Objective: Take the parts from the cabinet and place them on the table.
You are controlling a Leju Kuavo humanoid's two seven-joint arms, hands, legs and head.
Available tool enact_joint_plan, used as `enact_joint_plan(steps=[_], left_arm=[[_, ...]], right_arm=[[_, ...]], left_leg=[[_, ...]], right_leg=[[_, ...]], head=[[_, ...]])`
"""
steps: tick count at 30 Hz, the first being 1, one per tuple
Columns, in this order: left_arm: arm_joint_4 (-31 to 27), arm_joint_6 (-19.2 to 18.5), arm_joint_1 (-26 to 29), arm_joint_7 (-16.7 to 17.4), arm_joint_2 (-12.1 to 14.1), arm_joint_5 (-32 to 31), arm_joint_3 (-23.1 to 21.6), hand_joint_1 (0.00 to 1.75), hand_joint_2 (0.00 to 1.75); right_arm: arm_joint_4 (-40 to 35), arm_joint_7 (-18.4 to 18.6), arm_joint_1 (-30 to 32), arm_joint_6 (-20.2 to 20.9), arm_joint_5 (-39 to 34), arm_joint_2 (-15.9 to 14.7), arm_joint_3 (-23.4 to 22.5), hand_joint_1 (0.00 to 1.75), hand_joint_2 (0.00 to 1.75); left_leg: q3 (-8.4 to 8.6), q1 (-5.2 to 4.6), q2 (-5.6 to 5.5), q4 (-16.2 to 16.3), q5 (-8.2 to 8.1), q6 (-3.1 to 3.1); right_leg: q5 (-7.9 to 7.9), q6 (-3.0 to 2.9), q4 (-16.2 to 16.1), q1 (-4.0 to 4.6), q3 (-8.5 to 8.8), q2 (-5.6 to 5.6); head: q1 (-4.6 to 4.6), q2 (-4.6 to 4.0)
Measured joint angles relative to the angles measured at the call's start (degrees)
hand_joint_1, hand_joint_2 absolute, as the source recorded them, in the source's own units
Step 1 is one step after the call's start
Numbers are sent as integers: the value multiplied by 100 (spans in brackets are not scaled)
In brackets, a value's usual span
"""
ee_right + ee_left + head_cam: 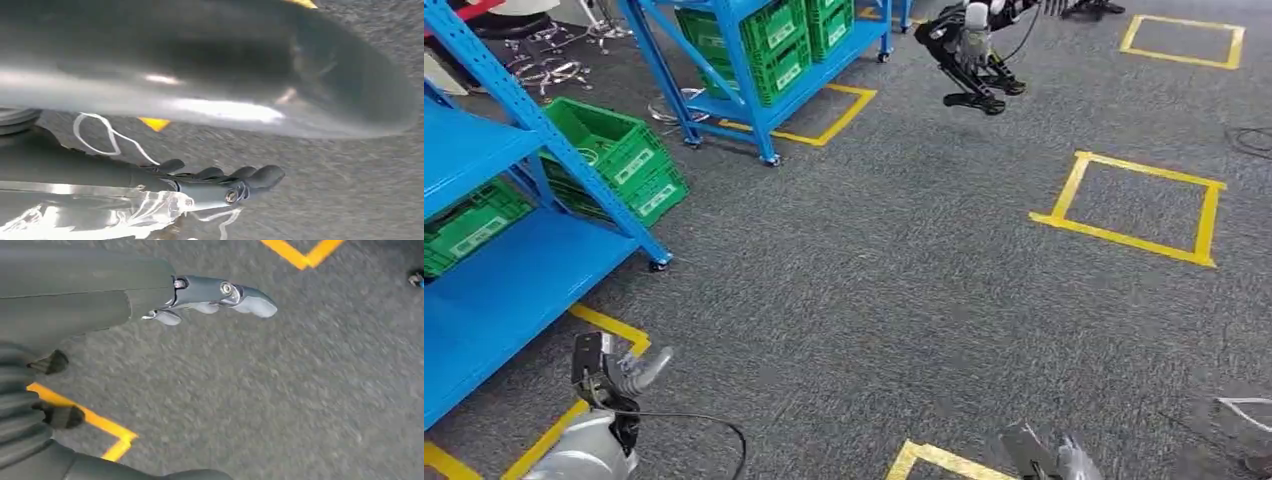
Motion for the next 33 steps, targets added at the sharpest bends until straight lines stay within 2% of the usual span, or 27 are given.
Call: enact_joint_plan(steps=[1,3,5,6,7,8,9,10,11,12,13,14,15,16,17,18,20,21,22,23,25,26,28,29,30,31,33], left_arm=[[7,0,-6,-2,-13,-7,0,0,0],[9,7,36,-2,-16,-7,2,0,0],[13,-2,66,-4,-13,-7,4,0,0],[17,-7,75,-4,-13,-7,4,0,0],[20,-4,81,-2,-13,-7,4,0,0],[20,-4,85,-2,-13,-7,4,0,0],[22,-4,90,-4,-13,-7,4,0,0],[24,-4,81,-2,-22,-7,4,0,0],[26,-4,81,0,-20,-7,4,0,0],[28,-4,81,-7,-29,-7,6,0,0],[28,-7,66,-13,-20,-7,6,0,0],[28,-9,76,-13,-20,-9,6,0,0],[28,-9,67,-15,-9,-9,6,0,0],[28,-9,50,-15,-5,-11,6,0,0],[28,-7,34,-15,6,-24,9,0,0],[28,-9,34,-15,6,-26,11,0,0],[31,-9,55,-4,6,-26,15,0,0],[33,0,59,5,6,-24,17,0,0],[33,26,58,-6,6,13,22,0,0],[33,61,56,-61,8,70,39,0,0],[28,177,33,-238,22,190,105,0,0],[-24,287,37,-399,2,252,116,0,0],[-524,472,346,-943,-221,576,149,0,0],[-861,189,693,-1445,-388,926,109,0,0],[-1175,-294,1129,-2001,-513,1337,-14,0,0],[-1428,-648,1494,-2351,-595,1716,-170,0,0],[-1935,-726,2156,-2396,-784,2350,-499,0,0]], right_arm=[[0,0,4,0,-4,0,0,0,0],[0,2,4,0,-9,0,0,0,0],[0,2,3,0,-9,0,0,0,0],[0,2,2,0,-9,0,0,0,0],[0,2,1,0,-9,0,0,0,0],[0,0,4,0,-9,0,0,0,0],[2,0,10,0,-11,0,0,0,0],[2,7,5,2,-9,-2,0,0,0],[-4,9,3,-2,-9,-2,0,0,0],[-9,5,3,-7,-9,-2,9,0,0],[-9,-2,-9,-9,-9,0,20,0,0],[-13,-2,-10,-4,-2,-2,39,0,0],[-9,-6,-10,0,-4,-2,44,0,0],[-9,-6,7,0,-11,-2,42,0,0],[-9,5,9,11,-11,-4,37,0,0],[-9,5,23,18,-11,-7,37,0,0],[-9,5,23,22,-13,-9,37,0,0],[-9,2,24,20,-11,-9,37,0,0],[-11,-19,24,-2,-13,-13,37,0,0],[-15,-61,28,-37,-35,-15,37,0,0],[-24,-142,75,-103,-261,-15,48,0,0],[-77,-168,82,-70,-544,-15,96,0,0],[-302,-80,128,-77,-1565,-15,440,0,0],[-506,0,200,-138,-2248,-13,665,0,0],[-850,89,361,-180,-2902,-17,888,0,0],[-1156,147,603,-142,-3225,-28,1026,0,0],[-1752,238,1063,8,-3525,-33,1243,0,0]], left_leg=[[-415,-28,103,518,-11,14],[-1016,-76,131,1023,-496,65],[-1301,-127,132,945,-887,140],[-1325,-154,140,718,-852,191],[-1294,-182,177,402,-635,253],[-1241,-242,369,-11,-61,349],[-1229,-331,675,-377,670,396],[-1148,-314,748,-791,808,363],[-1112,-329,708,-702,776,342],[-1053,-299,594,-782,740,343],[-969,-293,472,-780,748,348],[-834,-247,352,-763,748,402],[-719,-242,329,-753,655,438],[-609,-228,262,-756,564,471],[-513,-216,187,-756,486,478],[-390,-203,87,-756,376,480],[-136,-168,-123,-754,189,451],[13,-141,-228,-753,72,431],[150,-111,-326,-753,-37,400],[281,-80,-406,-752,-143,363],[402,-46,-565,-629,-349,290],[374,-59,-638,-687,-455,237],[423,-33,-646,-692,-421,155],[372,-44,-618,-555,-362,139],[235,-91,-288,-254,-248,106],[18,-105,-41,96,-288,87],[-473,-100,119,703,-785,83]], right_leg=[[-64,-27,-24,27,98,-72],[-222,-70,-69,69,320,-179],[-412,-92,-96,105,591,-289],[-525,-97,-103,127,757,-359],[-640,-101,-115,148,916,-435],[-773,-86,-135,166,1025,-510],[-884,-78,-140,201,1148,-564],[-1038,-68,-133,251,1228,-611],[-1206,-81,-279,266,1350,-707],[-1072,-29,-205,270,1561,-739],[-957,0,-64,271,1552,-736],[-803,29,380,240,1321,-655],[-628,57,883,230,1071,-437],[-631,87,1405,201,696,-243],[-822,87,1690,182,388,-176],[-1239,91,1801,154,99,-140],[-1896,129,1679,126,-304,-129],[-2007,146,1463,110,-449,-119],[-1855,189,1164,92,-526,-89],[-1330,239,779,60,-574,-8],[442,303,-15,-51,-700,295],[601,244,87,-1,-618,265],[516,127,119,16,-590,156],[484,94,85,-24,-549,140],[428,49,60,-27,-469,140],[350,1,42,-19,-376,101],[200,-36,34,33,-230,-62]], head=[[-1,0],[-14,0],[-31,0],[-31,0],[-40,0],[-38,0],[-29,0],[-71,0],[-12,0],[-13,2],[13,0],[8,7],[39,-4],[41,0],[45,0],[50,2],[54,2],[52,2],[56,2],[58,2],[126,0],[122,0],[109,0],[80,0],[52,0],[-43,0],[-64,0]])
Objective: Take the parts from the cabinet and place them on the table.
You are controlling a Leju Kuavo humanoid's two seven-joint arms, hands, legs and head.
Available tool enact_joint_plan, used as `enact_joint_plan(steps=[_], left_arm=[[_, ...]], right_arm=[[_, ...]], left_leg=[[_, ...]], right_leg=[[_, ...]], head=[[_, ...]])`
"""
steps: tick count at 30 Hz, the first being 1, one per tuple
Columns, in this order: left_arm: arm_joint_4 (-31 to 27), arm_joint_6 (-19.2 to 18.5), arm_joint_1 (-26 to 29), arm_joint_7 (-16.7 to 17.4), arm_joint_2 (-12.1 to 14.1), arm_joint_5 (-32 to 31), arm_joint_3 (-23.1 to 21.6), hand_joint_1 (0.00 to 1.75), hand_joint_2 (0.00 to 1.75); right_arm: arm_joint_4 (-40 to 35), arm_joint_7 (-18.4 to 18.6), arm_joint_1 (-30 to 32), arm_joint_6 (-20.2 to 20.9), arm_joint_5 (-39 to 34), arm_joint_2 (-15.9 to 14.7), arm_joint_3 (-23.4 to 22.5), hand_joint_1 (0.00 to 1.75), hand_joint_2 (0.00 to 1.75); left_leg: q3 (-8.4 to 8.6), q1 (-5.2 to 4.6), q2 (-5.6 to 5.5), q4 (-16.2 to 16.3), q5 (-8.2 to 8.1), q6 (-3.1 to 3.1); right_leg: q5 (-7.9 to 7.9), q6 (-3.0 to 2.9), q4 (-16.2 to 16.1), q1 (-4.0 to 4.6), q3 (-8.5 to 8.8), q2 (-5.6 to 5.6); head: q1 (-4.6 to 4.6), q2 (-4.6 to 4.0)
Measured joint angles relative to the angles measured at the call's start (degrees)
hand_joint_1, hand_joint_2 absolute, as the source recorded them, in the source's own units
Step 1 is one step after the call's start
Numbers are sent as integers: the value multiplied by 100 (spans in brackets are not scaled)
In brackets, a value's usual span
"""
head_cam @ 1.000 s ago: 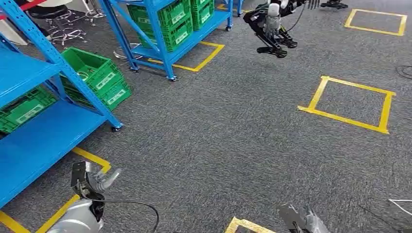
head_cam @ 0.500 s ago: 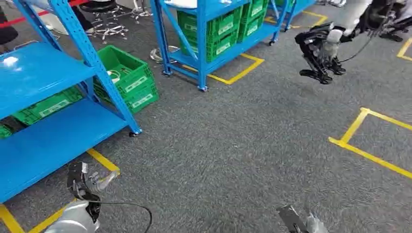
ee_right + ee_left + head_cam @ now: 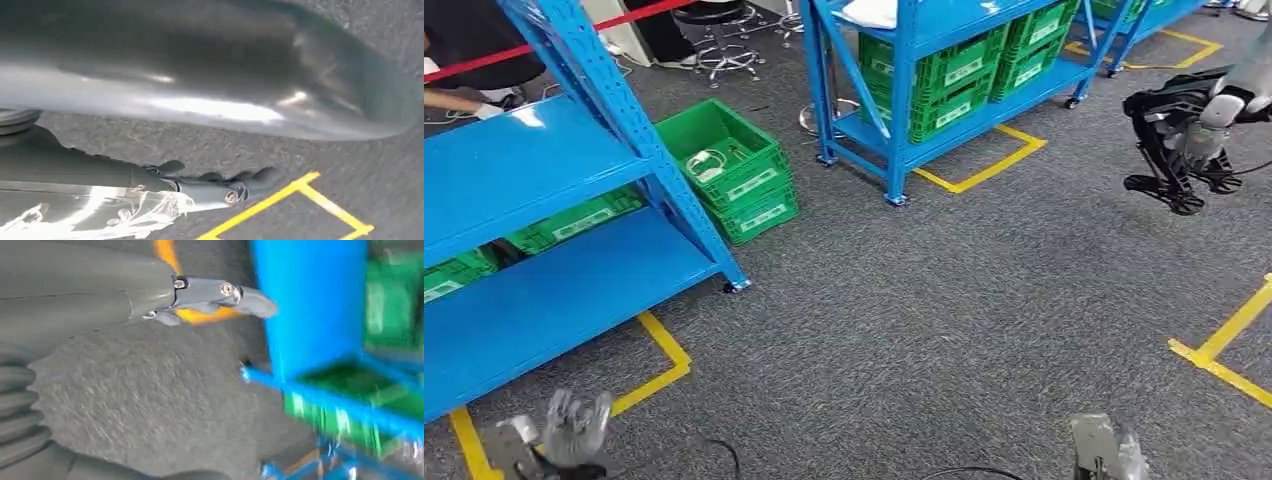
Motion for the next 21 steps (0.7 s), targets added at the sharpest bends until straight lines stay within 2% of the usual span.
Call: enact_joint_plan(steps=[1,2,3,4,5,6,7,8,9,11,12,13,14,15,16,17,18,19,20,21], left_arm=[[-303,70,255,122,-49,221,-190,0,0],[-624,179,470,295,-112,306,-413,0,0],[-927,318,654,465,-125,231,-647,0,0],[-1238,475,813,633,-136,80,-909,0,0],[-1463,563,931,760,-163,81,-1104,0,0],[-1661,582,1019,864,-180,190,-1285,0,0],[-1810,584,1096,901,-213,302,-1442,0,0],[-1934,599,1133,912,-250,391,-1564,0,0],[-2035,617,1201,899,-263,424,-1676,0,0],[-2192,641,1357,855,-303,430,-1820,0,0],[-2274,641,1418,843,-318,432,-1881,0,0],[-2340,645,1443,823,-316,441,-1907,0,0],[-2382,639,1450,805,-324,428,-1933,0,0],[-2426,639,1466,783,-333,402,-1995,0,0],[-2476,639,1484,768,-344,353,-2045,0,0],[-2513,641,1506,768,-351,338,-2069,0,0],[-2542,643,1535,766,-355,321,-2078,0,0],[-2566,643,1563,766,-355,316,-2086,0,0],[-2585,645,1581,766,-357,317,-2100,0,0],[-2611,645,1591,768,-357,314,-2132,0,0]], right_arm=[[-177,6,150,52,-7,4,107,0,0],[-320,6,242,98,4,15,231,0,0],[-439,4,294,110,46,17,351,0,0],[-554,4,328,108,102,20,442,0,0],[-640,6,356,105,153,31,497,0,0],[-716,11,384,105,214,37,549,0,0],[-767,11,408,105,276,39,589,0,0],[-830,13,433,105,347,39,617,0,0],[-878,11,445,105,385,42,637,0,0],[-952,13,451,114,413,46,674,0,0],[-996,13,459,120,415,46,704,0,0],[-1024,11,470,121,417,46,724,0,0],[-1035,15,489,118,417,46,724,0,0],[-1044,20,521,121,417,46,724,0,0],[-1053,22,545,121,417,46,733,0,0],[-1057,28,559,121,420,48,739,0,0],[-1059,28,561,121,420,50,746,0,0],[-1066,28,561,121,420,50,750,0,0],[-1077,28,563,121,420,50,750,0,0],[-1092,28,564,121,422,50,753,0,0]], left_leg=[[-185,-4,9,151,-249,4],[-294,-17,10,154,-354,18],[-323,-30,11,40,-223,33],[-233,-47,28,-281,147,60],[-60,-72,85,-720,527,94],[127,-103,266,-1137,834,130],[213,-159,649,-1450,916,156],[216,-147,597,-1447,828,161],[221,-147,524,-1462,922,175],[242,-135,355,-1489,946,221],[272,-86,303,-1509,966,248],[286,-65,241,-1509,963,264],[286,-51,163,-1509,960,285],[285,-45,75,-1508,956,293],[286,-44,-22,-1508,952,298],[293,-44,-112,-1507,951,297],[306,-44,-205,-1506,949,293],[321,-39,-285,-1497,959,278],[336,-34,-369,-1496,956,273],[347,-19,-456,-1489,954,249]], right_leg=[[-62,-11,0,18,50,-68],[-120,-16,0,42,100,-130],[-179,-13,1,55,159,-201],[-240,-9,1,62,240,-289],[-294,-6,0,70,325,-382],[-344,2,0,70,398,-458],[-400,33,27,114,458,-520],[-435,59,8,138,475,-573],[-469,83,1,155,492,-662],[-512,134,-9,156,564,-822],[-583,182,60,124,542,-648],[-753,214,280,106,473,-362],[-971,237,680,89,302,-203],[-1208,261,1193,77,62,-116],[-1375,277,1634,71,-160,-83],[-1396,282,1838,65,-284,-70],[-1257,277,1743,61,-272,-67],[-1031,274,1417,55,-133,-53],[-765,267,921,42,99,-4],[-513,270,382,9,356,166]], head=[[-4,0],[-2,0],[-9,0],[-9,0],[-4,0],[-9,0],[-2,0],[-11,0],[7,0],[-11,0],[-5,0],[17,0],[20,0],[22,0],[22,0],[20,0],[17,0],[17,0],[15,0],[18,0]])
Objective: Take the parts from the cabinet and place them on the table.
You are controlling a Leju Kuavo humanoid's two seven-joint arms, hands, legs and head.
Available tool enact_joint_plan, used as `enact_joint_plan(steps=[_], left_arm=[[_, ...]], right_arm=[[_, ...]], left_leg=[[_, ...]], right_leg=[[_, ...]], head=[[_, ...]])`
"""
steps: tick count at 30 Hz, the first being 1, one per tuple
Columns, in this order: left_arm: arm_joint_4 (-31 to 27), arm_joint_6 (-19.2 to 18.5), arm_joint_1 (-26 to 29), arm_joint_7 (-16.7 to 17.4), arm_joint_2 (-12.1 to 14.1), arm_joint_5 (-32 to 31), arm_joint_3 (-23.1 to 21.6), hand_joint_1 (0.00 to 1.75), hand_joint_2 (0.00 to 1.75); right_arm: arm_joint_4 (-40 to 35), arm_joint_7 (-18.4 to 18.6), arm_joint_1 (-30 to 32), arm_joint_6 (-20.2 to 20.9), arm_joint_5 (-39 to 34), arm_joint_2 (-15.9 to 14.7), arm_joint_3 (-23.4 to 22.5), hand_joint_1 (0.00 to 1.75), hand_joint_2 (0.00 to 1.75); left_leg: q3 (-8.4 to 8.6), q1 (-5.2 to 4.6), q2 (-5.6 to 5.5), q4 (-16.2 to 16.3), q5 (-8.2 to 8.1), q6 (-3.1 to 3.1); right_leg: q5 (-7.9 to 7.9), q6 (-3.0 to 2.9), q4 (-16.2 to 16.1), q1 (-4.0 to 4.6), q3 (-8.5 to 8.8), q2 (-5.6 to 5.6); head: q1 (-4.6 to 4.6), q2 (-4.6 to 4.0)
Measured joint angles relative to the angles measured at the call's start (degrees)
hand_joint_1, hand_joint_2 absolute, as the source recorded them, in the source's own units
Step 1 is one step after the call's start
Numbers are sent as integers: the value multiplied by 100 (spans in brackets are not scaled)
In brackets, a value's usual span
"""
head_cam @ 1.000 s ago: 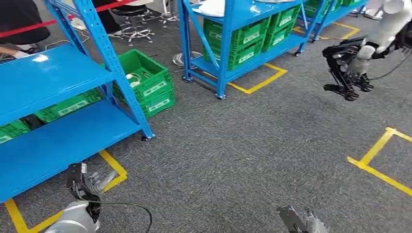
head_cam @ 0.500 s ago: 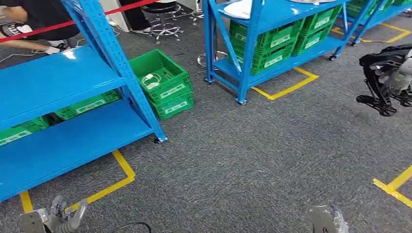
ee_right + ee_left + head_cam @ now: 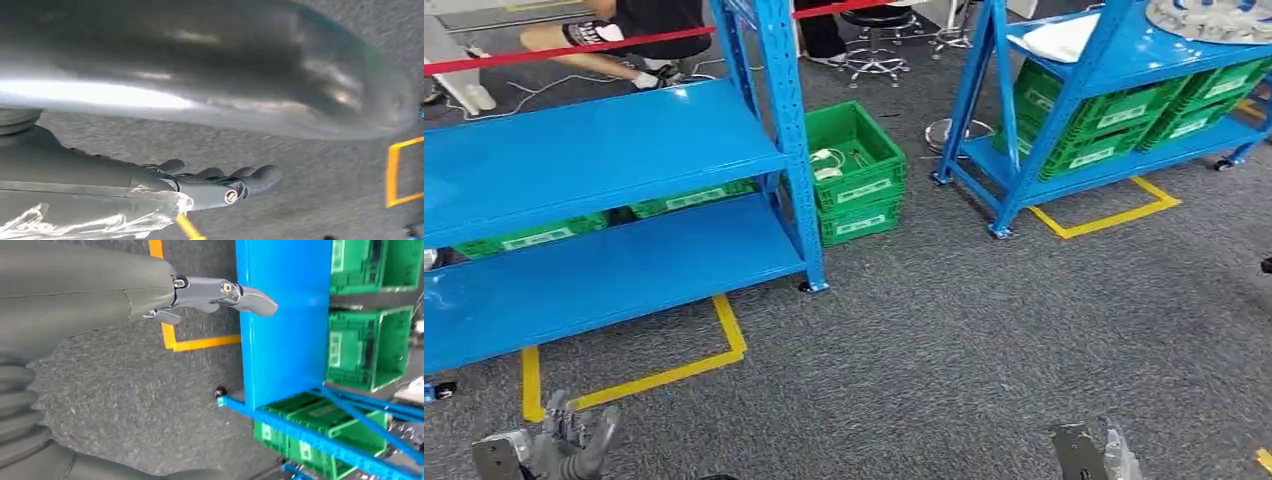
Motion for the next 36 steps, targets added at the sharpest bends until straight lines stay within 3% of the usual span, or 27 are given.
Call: enact_joint_plan(steps=[1,5,6,7,8,10,11,12,14,15,16,17,18,21,22,23,24,25,26,27,28,30,31,32,33,34,36], left_arm=[[-29,2,15,-2,0,-2,-29,0,0],[-144,54,115,-15,-4,-9,-86,0,0],[-171,101,157,-22,0,-9,-86,0,0],[-193,122,173,-50,-4,-11,-105,0,0],[-206,151,172,-68,-7,-13,-143,0,0],[-230,203,168,-96,-7,-15,-186,0,0],[-239,212,176,-103,-7,-20,-193,0,0],[-238,223,187,-105,-7,-22,-199,0,0],[-256,269,217,-107,-7,-24,-223,0,0],[-293,293,230,-116,-7,-26,-232,0,0],[-319,297,227,-118,-7,-28,-250,0,0],[-343,299,201,-120,-7,-29,-282,0,0],[-354,299,190,-122,-9,-31,-314,0,0],[-374,317,265,-135,-9,-31,-328,0,0],[-376,335,298,-138,-11,-31,-326,0,0],[-385,350,309,-135,-11,-28,-328,0,0],[-385,354,301,-136,-15,-28,-339,0,0],[-389,367,288,-135,-20,-28,-359,0,0],[-391,376,286,-135,-22,-28,-368,0,0],[-396,385,293,-135,-22,-28,-368,0,0],[-398,398,308,-138,-22,-28,-368,0,0],[-400,409,334,-136,-22,-22,-370,0,0],[-402,415,336,-135,-24,-17,-372,0,0],[-411,415,336,-138,-28,-13,-378,0,0],[-431,415,347,-151,-24,-13,-387,0,0],[-437,415,358,-168,-31,-13,-405,0,0],[-450,444,391,-194,-28,-7,-420,0,0]], right_arm=[[-2,0,12,0,0,0,4,0,0],[-24,-13,14,2,26,18,15,0,0],[-28,-22,13,-2,33,31,33,0,0],[-46,-33,22,2,44,31,50,0,0],[-57,-35,42,-2,46,31,52,0,0],[-63,-35,76,-4,57,33,46,0,0],[-66,-35,79,-2,68,33,46,0,0],[-66,-37,79,-2,81,33,46,0,0],[-66,-39,79,-2,103,35,50,0,0],[-66,-42,78,0,109,35,52,0,0],[-74,-42,77,0,112,35,52,0,0],[-96,-46,96,-2,112,35,52,0,0],[-103,-50,89,-4,118,35,52,0,0],[-103,-50,83,0,138,35,61,0,0],[-105,-55,82,2,158,35,79,0,0],[-109,-63,90,2,177,33,87,0,0],[-109,-61,98,2,182,33,87,0,0],[-109,-61,101,2,193,33,87,0,0],[-109,-61,103,2,199,33,87,0,0],[-109,-61,104,2,201,33,87,0,0],[-109,-61,102,2,208,33,87,0,0],[-109,-63,100,2,234,33,98,0,0],[-109,-68,98,2,241,33,105,0,0],[-112,-68,94,2,247,33,122,0,0],[-112,-76,107,2,254,33,138,0,0],[-112,-83,104,-4,262,33,138,0,0],[-112,-90,99,-2,304,35,146,0,0]], left_leg=[[-19,-13,-75,10,-1,-38],[-118,31,-305,-26,99,-217],[-135,38,-290,1,65,-238],[-209,-15,53,158,-155,-264],[-359,-18,271,522,-457,-284],[-678,-6,438,1383,-941,-310],[-736,-5,459,1647,-1058,-318],[-671,-5,465,1659,-1043,-322],[-197,-5,512,1055,-760,-324],[281,-6,678,385,-553,-324],[635,-11,1009,-40,-503,-318],[729,-19,1147,-289,-524,-295],[666,-31,1014,-202,-463,-226],[549,-35,840,-179,-331,-102],[494,-11,795,-177,-270,-66],[441,-4,750,-177,-227,-39],[357,-2,664,-176,-154,-14],[264,-8,583,-173,-83,-2],[179,-17,502,-170,-20,-1],[102,-24,431,-164,42,0],[22,-26,352,-159,104,-9],[-119,-25,181,-147,221,-43],[-179,-23,100,-146,265,-64],[-235,-24,38,-142,316,-97],[-242,-24,-29,-143,358,-124],[-250,-20,-67,-130,384,-163],[-281,-3,-217,-176,468,-243]], right_leg=[[7,-3,-279,-38,137,337],[69,-149,-321,3,148,161],[123,-231,-390,-48,140,52],[153,-277,-422,-29,121,-11],[178,-309,-427,-17,95,-115],[225,-324,-426,11,17,-314],[252,-323,-426,15,-28,-412],[288,-317,-424,17,-76,-504],[352,-295,-421,16,-154,-651],[397,-265,-414,15,-198,-728],[431,-236,-394,32,-190,-781],[431,-214,-342,76,-235,-849],[488,-178,-381,70,-230,-917],[594,-101,-400,37,-208,-1083],[418,-32,-322,8,-280,-793],[157,-6,-121,-3,-328,-552],[-246,24,379,-5,-462,-345],[-554,28,899,-2,-602,-259],[-733,20,1254,5,-670,-230],[-765,2,1406,15,-645,-225],[-646,-24,1313,25,-496,-224],[-262,-93,513,34,110,-159],[-146,-129,-45,32,497,-41],[-376,-172,-551,19,790,256],[-303,-135,-547,24,826,242],[-324,-148,-591,28,764,211],[-278,-234,-573,49,754,80]], head=[[2,0],[-11,0],[-2,0],[-48,0],[-103,0],[-99,0],[-99,0],[-101,0],[-101,0],[-101,0],[-107,0],[-131,0],[-88,0],[-90,0],[-79,0],[-79,0],[-75,0],[-64,0],[-61,0],[-66,0],[-61,0],[-66,0],[-64,0],[-70,2],[-96,2],[-44,0],[-31,0]])
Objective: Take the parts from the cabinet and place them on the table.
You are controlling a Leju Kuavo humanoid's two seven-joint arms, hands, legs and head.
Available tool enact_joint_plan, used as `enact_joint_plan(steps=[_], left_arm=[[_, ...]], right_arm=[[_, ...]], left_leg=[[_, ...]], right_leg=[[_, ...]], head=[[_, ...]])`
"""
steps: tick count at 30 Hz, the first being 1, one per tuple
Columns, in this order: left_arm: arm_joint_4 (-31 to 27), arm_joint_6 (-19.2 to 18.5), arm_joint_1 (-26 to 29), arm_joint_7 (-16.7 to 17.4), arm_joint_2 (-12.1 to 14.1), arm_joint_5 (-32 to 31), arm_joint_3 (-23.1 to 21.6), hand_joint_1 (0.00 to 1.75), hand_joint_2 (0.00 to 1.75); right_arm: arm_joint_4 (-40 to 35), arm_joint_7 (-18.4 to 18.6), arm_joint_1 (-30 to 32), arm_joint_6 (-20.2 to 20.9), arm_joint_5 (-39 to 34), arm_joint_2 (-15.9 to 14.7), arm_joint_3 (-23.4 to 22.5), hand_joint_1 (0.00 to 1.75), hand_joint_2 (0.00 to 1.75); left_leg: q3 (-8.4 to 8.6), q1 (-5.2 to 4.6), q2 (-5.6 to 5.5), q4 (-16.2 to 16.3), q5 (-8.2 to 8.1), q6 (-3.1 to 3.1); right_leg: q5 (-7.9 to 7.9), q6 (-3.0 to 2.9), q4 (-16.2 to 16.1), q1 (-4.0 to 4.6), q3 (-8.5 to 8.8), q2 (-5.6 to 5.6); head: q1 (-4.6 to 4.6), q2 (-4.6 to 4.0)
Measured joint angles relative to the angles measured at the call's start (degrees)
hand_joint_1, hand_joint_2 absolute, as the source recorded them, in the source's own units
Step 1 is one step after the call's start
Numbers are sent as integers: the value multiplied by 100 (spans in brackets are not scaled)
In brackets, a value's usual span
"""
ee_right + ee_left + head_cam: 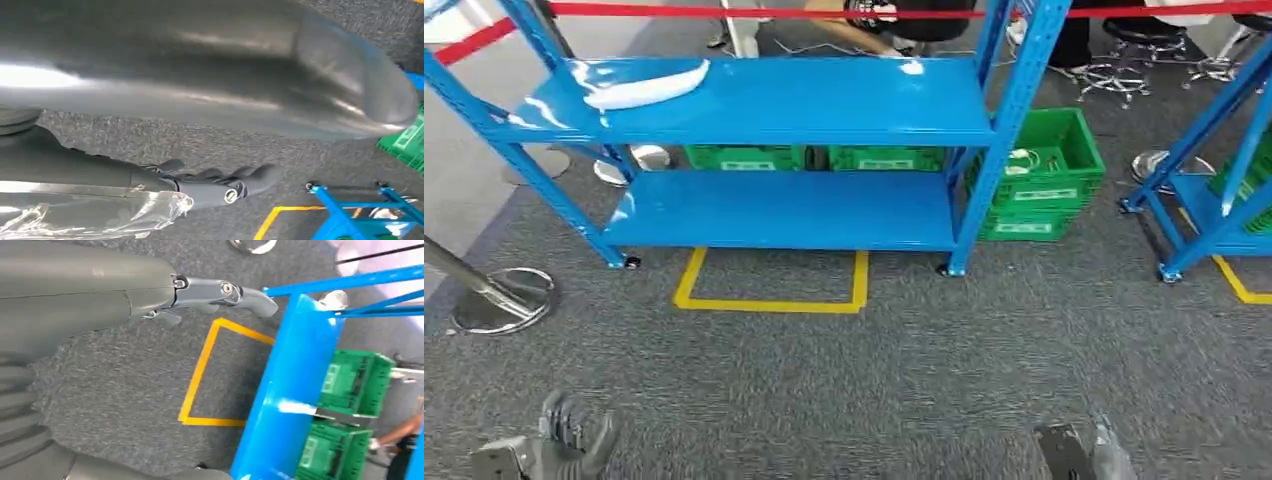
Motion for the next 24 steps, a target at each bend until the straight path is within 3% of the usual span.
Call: enact_joint_plan(steps=[1,2,3,4,5,6,7,9,10,11,12,13,14,15,16,17,18,19,21,22,24], left_arm=[[-2,28,27,-9,0,2,0,0,0],[-2,59,50,-11,0,2,-13,0,0],[-4,65,52,-11,0,4,-28,0,0],[-13,72,52,-13,2,11,-46,0,0],[-15,72,46,-15,2,11,-52,0,0],[-15,72,49,-17,2,13,-57,0,0],[-15,74,62,-22,2,15,-57,0,0],[-17,76,91,-46,4,20,-57,0,0],[-35,94,104,-63,4,18,-57,0,0],[-53,111,106,-79,4,20,-59,0,0],[-63,113,85,-83,7,17,-68,0,0],[-68,131,90,-92,4,20,-72,0,0],[-72,142,113,-96,4,20,-70,0,0],[-74,153,137,-96,7,20,-68,0,0],[-79,159,146,-96,4,20,-66,0,0],[-92,164,166,-105,-7,24,-68,0,0],[-96,164,161,-105,-9,26,-70,0,0],[-98,164,145,-107,-9,33,-81,0,0],[-103,177,162,-109,-9,50,-87,0,0],[-103,179,179,-107,-9,61,-87,0,0],[-103,197,204,-109,-9,72,-90,0,0]], right_arm=[[0,-15,-7,-2,15,13,7,0,0],[0,-29,-3,0,44,11,18,0,0],[0,-33,8,-2,44,11,17,0,0],[0,-35,21,-4,48,13,17,0,0],[0,-39,29,-2,50,13,17,0,0],[0,-44,30,-2,57,13,17,0,0],[2,-46,31,-2,61,13,17,0,0],[0,-48,29,-2,83,13,17,0,0],[0,-55,29,-2,92,13,17,0,0],[0,-63,29,-2,103,13,20,0,0],[0,-66,40,-4,105,13,20,0,0],[2,-66,30,-2,109,13,20,0,0],[2,-70,28,-2,116,13,35,0,0],[2,-70,29,-4,116,13,37,0,0],[2,-70,28,-2,116,13,42,0,0],[2,-81,25,-2,118,11,55,0,0],[0,-79,29,-2,116,11,55,0,0],[2,-74,43,-2,118,11,54,0,0],[7,-79,61,0,129,11,52,0,0],[9,-79,67,0,135,11,52,0,0],[11,-81,72,0,144,11,52,0,0]], left_leg=[[-25,5,42,32,-7,-3],[-95,-14,338,196,-251,-15],[-228,-12,524,531,-579,-45],[-421,-1,633,1045,-925,-81],[-575,2,674,1494,-1137,-108],[-664,3,686,1820,-1205,-129],[-615,6,692,1858,-1134,-136],[-131,10,734,1239,-790,-122],[247,6,854,697,-632,-98],[600,-16,1187,234,-616,-67],[742,-46,1298,38,-673,-15],[717,-47,1211,7,-713,74],[708,-30,1130,-6,-752,140],[712,-20,1044,-10,-785,184],[794,-1,957,-18,-769,220],[830,8,922,-33,-792,252],[851,12,844,-34,-810,276],[866,12,760,-33,-827,297],[940,9,590,-33,-910,315],[1008,8,506,-34,-962,311],[1203,14,320,-33,-1104,293]], right_leg=[[59,-43,-23,-47,-39,-98],[96,-84,-23,-41,-74,-143],[124,-111,-23,-40,-114,-226],[157,-110,-21,-33,-162,-321],[171,-112,-21,-31,-204,-413],[185,-102,-19,-32,-242,-506],[191,-94,-19,-32,-267,-584],[158,-67,-20,-33,-271,-741],[151,-44,-20,-35,-249,-824],[135,-9,-20,-16,-179,-891],[98,42,-5,2,-189,-967],[82,85,-2,21,-140,-1038],[133,133,68,1,-41,-1066],[129,172,88,-18,-10,-1073],[100,220,98,-32,-103,-1018],[19,245,259,-79,-146,-627],[-102,253,601,-93,-326,-426],[-230,266,1080,-88,-640,-344],[-477,292,1858,-85,-1264,-309],[-460,292,1903,-85,-1426,-307],[-246,293,1415,-93,-1435,-289]], head=[[7,0],[-48,0],[-79,0],[-77,0],[-76,0],[-79,0],[-79,0],[-76,0],[-81,0],[-79,0],[-94,0],[-52,0],[-79,0],[-66,0],[-79,2],[-33,-2],[-31,2],[-4,0],[15,2],[24,2],[33,2]])
